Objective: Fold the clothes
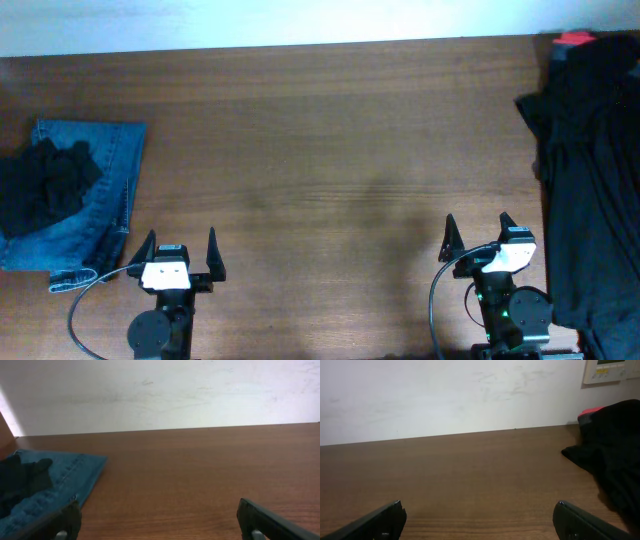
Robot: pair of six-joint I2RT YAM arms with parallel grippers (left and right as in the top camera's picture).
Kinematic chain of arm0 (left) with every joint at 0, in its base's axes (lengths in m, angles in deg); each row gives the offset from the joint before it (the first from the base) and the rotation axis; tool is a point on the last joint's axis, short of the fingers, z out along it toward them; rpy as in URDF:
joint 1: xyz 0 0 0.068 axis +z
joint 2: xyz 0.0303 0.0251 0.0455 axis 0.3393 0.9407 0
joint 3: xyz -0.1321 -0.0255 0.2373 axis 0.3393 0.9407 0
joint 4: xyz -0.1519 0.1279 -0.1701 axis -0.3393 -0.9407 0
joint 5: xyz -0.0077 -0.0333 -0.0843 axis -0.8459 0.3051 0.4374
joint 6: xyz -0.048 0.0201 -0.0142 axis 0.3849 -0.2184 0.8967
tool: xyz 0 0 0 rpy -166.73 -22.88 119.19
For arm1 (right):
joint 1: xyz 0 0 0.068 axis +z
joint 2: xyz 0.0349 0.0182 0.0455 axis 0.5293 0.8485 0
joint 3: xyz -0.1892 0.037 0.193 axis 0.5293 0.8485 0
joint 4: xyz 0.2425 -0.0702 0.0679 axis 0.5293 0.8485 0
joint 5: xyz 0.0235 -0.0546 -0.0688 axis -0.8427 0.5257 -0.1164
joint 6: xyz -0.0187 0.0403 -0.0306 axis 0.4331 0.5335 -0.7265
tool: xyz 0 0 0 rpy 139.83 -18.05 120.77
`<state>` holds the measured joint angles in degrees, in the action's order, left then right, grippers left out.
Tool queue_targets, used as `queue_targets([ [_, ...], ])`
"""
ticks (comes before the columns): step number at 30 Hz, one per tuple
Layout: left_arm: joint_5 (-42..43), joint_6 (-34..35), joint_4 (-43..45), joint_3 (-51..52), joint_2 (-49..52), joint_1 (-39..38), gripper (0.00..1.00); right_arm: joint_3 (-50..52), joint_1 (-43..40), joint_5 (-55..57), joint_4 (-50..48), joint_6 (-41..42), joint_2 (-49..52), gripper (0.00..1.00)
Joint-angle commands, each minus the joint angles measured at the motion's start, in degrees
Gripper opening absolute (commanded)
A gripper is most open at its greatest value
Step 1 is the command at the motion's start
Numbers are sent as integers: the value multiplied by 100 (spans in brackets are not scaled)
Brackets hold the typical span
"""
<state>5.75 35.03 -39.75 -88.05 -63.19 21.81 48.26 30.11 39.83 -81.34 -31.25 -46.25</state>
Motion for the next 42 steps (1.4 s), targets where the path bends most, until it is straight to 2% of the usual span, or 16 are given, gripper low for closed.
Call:
queue_targets([
  [1, -39, 79, -31, 17, -55, -22, 99, 26, -48, -114, 24, -37, -33, 99],
  [15, -37, 81, -24, 17, -55, -22, 99, 26, -48, -116, 17, -35, -33, 99],
  [20, 282, 83, 39, 9, -55, -24, 99, 15, -48, -374, -26, -35, -33, 99],
  [27, 481, 107, 9, -490, 79, -22, 99, -398, -48, -374, 55, -33, 0, 99],
  [34, 481, 103, -289, -1764, 1193, -22, 99, -1309, -48, -374, 251, -35, 800, 99],
  [42, 564, 101, -949, -3792, 3637, -22, 99, -3032, -48, -372, 514, -39, 3056, 99],
])
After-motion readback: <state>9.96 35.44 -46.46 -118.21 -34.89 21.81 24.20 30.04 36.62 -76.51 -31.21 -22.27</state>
